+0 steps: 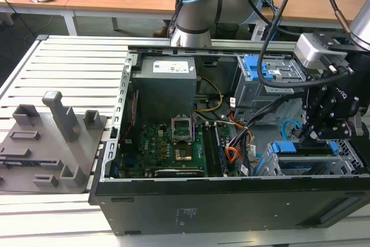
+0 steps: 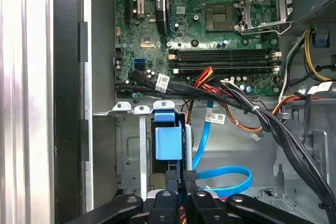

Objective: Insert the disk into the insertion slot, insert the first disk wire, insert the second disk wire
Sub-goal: 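Insert the second disk wire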

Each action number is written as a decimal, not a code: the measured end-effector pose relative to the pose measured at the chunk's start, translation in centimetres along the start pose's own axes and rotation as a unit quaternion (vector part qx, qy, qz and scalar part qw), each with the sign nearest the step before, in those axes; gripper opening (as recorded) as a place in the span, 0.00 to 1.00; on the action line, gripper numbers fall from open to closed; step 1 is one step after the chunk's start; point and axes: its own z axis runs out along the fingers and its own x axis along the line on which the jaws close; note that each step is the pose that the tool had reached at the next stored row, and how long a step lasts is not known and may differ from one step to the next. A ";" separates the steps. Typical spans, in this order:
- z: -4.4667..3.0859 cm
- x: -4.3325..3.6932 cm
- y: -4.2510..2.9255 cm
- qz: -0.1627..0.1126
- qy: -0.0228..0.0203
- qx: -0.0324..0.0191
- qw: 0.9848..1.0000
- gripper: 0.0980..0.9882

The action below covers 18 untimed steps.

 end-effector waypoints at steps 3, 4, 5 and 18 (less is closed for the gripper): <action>0.14 -0.01 -0.05 0.000 0.000 0.000 1.000 0.07; 0.18 -0.01 -0.06 0.000 0.000 0.000 1.000 0.07; 0.25 -0.01 -0.07 0.000 0.000 0.000 1.000 0.07; 0.74 -0.04 -0.18 0.000 -0.001 0.000 1.000 0.07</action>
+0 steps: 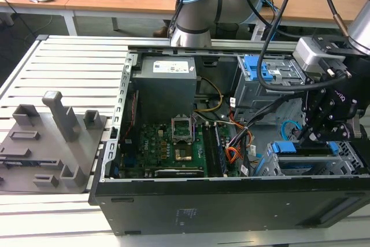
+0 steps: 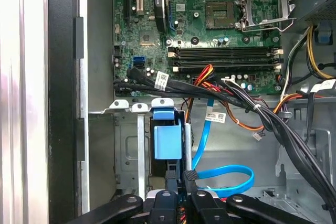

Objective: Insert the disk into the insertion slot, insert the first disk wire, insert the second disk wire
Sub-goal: 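Insert the second disk wire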

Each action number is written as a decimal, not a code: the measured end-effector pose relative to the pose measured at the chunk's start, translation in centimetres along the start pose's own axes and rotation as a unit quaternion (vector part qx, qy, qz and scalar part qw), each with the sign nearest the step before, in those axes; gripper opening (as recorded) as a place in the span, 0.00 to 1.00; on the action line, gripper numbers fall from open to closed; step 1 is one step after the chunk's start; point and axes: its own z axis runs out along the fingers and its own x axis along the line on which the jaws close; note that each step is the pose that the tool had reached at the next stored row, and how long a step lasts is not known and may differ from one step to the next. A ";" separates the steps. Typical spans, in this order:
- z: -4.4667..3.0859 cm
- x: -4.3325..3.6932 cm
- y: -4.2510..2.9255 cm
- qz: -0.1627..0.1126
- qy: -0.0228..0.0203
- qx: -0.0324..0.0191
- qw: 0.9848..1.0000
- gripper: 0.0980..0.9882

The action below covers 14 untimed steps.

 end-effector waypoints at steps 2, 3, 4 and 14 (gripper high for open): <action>0.02 -0.01 -0.01 0.000 0.000 0.000 1.000 0.07; 0.08 -0.01 -0.01 0.000 -0.001 0.000 1.000 0.08; 0.01 -0.01 0.00 0.000 0.000 0.000 1.000 0.15; -4.43 -0.03 0.66 0.000 0.001 0.001 1.000 0.01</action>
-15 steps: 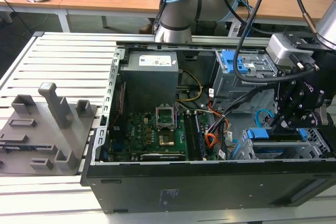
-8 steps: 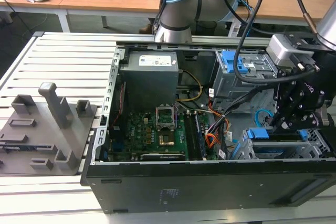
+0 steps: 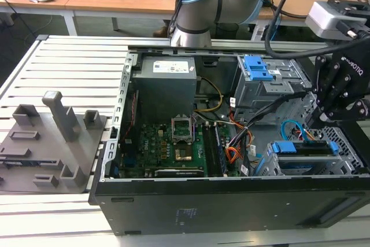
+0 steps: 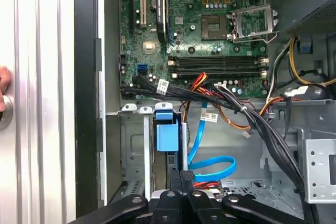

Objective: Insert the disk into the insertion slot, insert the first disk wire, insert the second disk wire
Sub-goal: 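Insert the second disk wire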

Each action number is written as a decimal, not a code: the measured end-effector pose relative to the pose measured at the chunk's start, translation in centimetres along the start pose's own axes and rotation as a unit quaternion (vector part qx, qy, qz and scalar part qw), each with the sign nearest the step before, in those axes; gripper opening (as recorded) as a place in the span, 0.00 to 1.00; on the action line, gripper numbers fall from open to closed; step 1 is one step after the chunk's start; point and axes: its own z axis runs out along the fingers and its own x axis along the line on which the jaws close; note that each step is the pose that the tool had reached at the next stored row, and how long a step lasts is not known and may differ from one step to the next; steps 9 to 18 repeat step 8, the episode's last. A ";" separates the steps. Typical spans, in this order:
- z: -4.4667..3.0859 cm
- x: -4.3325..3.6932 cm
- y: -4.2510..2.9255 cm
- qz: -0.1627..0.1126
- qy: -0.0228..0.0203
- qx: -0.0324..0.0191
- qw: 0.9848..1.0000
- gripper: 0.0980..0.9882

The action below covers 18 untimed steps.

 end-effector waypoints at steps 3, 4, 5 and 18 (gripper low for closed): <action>0.00 0.00 0.02 0.000 0.000 0.000 1.000 0.01; 0.00 0.00 0.02 0.000 0.000 0.000 1.000 0.01; 0.00 0.00 0.02 0.000 0.000 0.000 1.000 0.01; 0.00 0.00 0.02 0.000 0.000 0.000 1.000 0.01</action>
